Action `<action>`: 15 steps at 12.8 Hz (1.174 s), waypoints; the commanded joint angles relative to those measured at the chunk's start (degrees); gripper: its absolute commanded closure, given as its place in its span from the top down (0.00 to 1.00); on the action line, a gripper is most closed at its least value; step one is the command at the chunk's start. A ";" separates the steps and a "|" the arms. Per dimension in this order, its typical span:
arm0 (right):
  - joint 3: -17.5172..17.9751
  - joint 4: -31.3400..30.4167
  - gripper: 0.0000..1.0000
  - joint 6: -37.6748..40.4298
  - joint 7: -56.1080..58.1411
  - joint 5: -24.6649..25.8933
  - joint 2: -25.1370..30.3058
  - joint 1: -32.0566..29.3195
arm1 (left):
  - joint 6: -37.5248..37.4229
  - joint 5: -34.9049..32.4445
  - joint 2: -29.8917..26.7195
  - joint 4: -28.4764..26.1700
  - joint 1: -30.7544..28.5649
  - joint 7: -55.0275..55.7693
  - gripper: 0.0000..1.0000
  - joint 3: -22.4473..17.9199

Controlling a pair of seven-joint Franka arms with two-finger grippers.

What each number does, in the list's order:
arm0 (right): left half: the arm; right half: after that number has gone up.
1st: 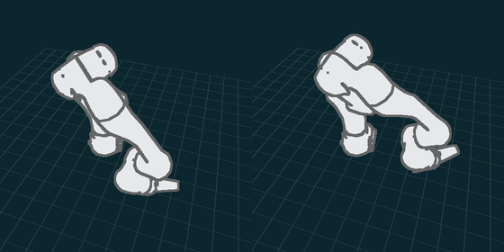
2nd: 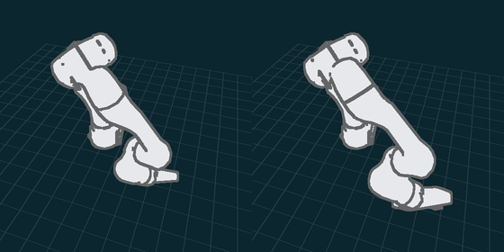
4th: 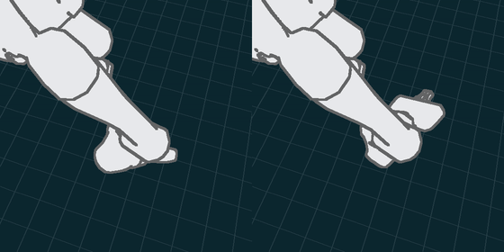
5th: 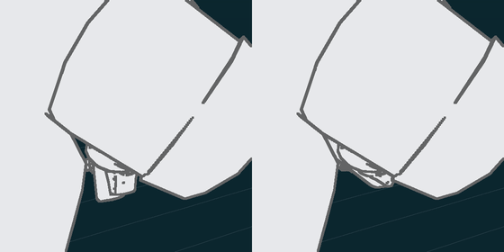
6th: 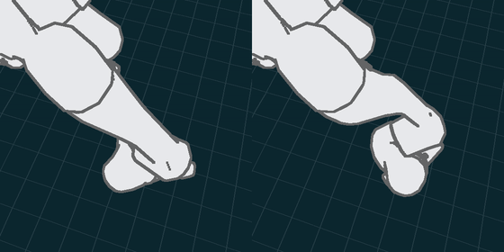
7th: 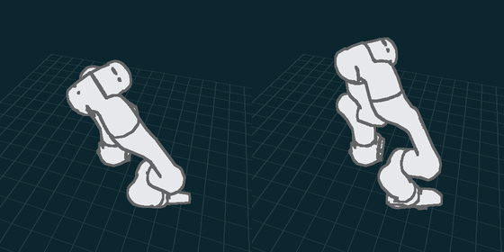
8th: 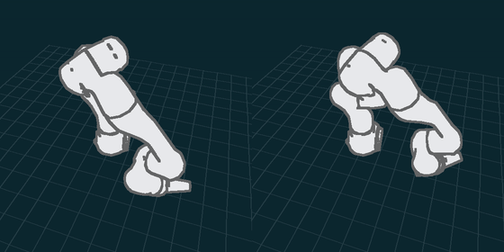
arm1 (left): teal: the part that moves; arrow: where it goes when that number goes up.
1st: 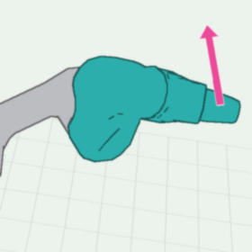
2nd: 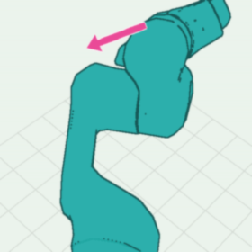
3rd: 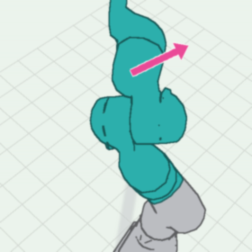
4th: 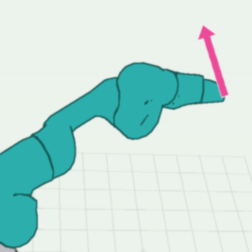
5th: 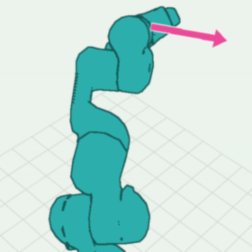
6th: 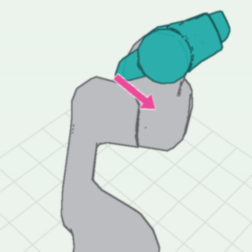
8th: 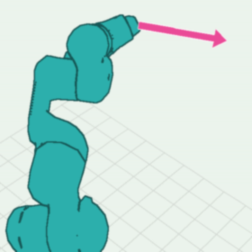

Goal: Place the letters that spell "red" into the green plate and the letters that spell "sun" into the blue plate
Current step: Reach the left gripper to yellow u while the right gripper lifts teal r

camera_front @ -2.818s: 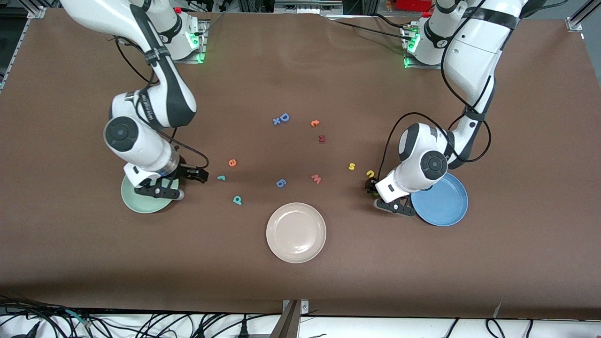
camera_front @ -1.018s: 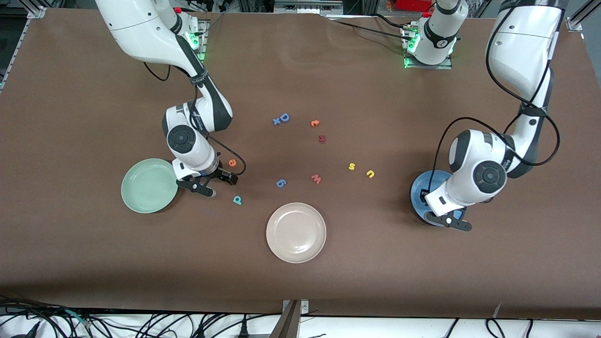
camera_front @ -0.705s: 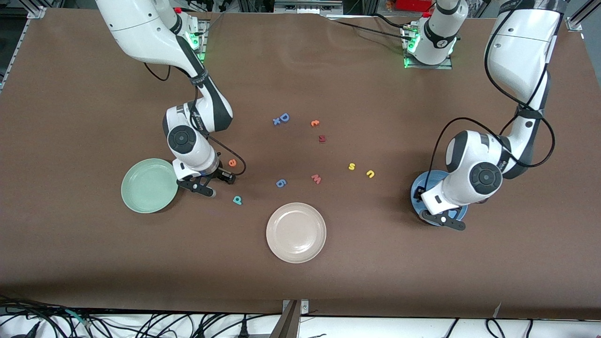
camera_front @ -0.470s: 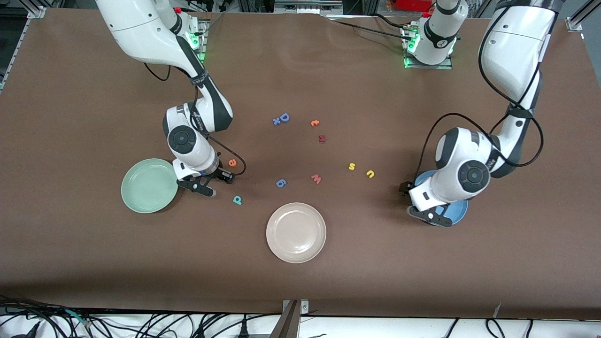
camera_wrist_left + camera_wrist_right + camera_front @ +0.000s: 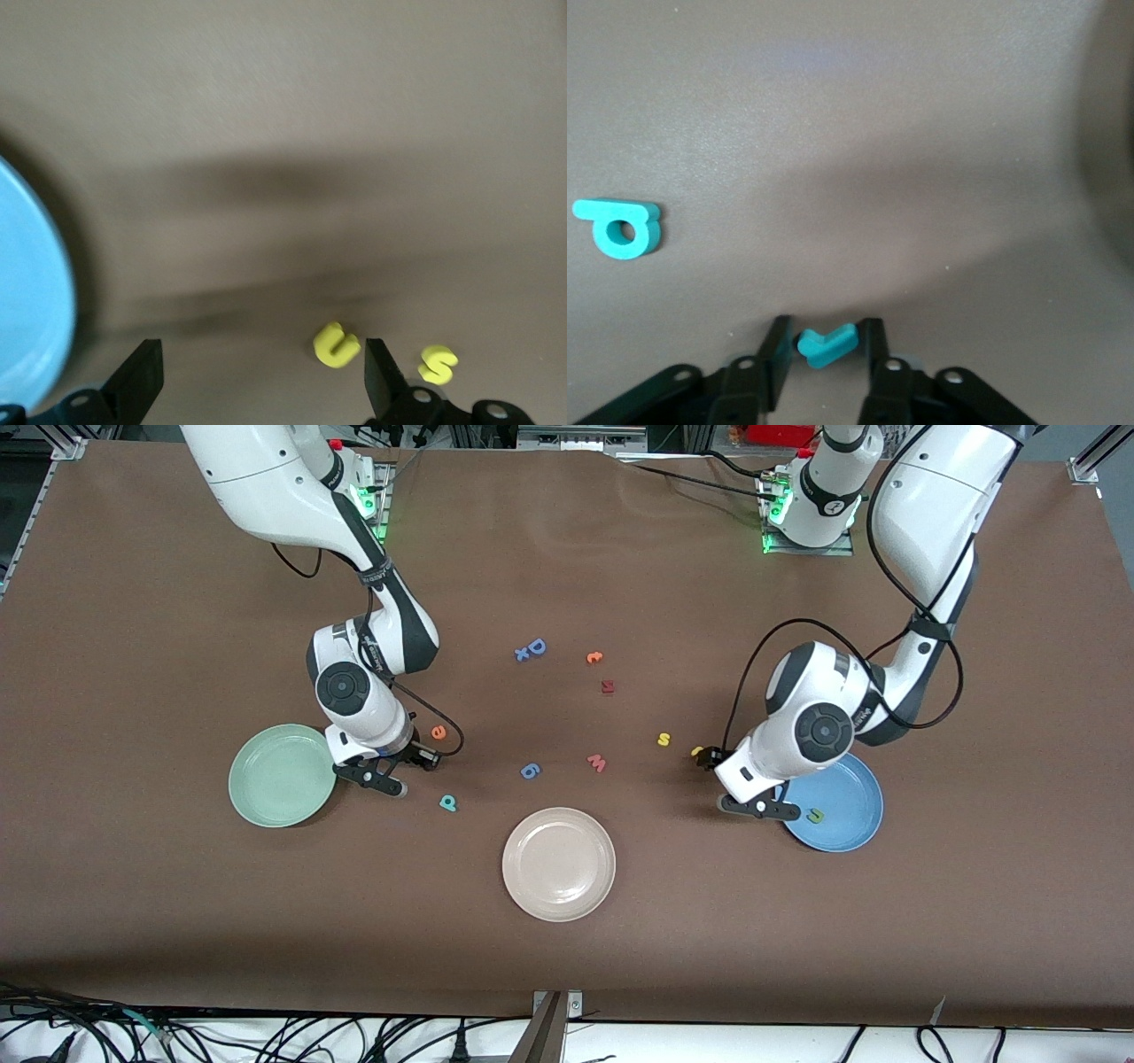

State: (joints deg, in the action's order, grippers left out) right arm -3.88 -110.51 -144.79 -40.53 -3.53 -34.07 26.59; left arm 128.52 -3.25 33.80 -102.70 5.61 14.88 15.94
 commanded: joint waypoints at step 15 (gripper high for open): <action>-0.17 2.40 0.23 4.94 0.28 -0.60 -0.38 0.22 | 23.44 -7.21 -2.42 -16.39 2.65 2.17 0.93 0.14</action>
State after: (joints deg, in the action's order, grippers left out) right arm -3.91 -109.83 -142.53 -40.53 -3.53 -34.07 26.59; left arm 149.49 -8.02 30.21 -118.80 8.11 15.46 16.20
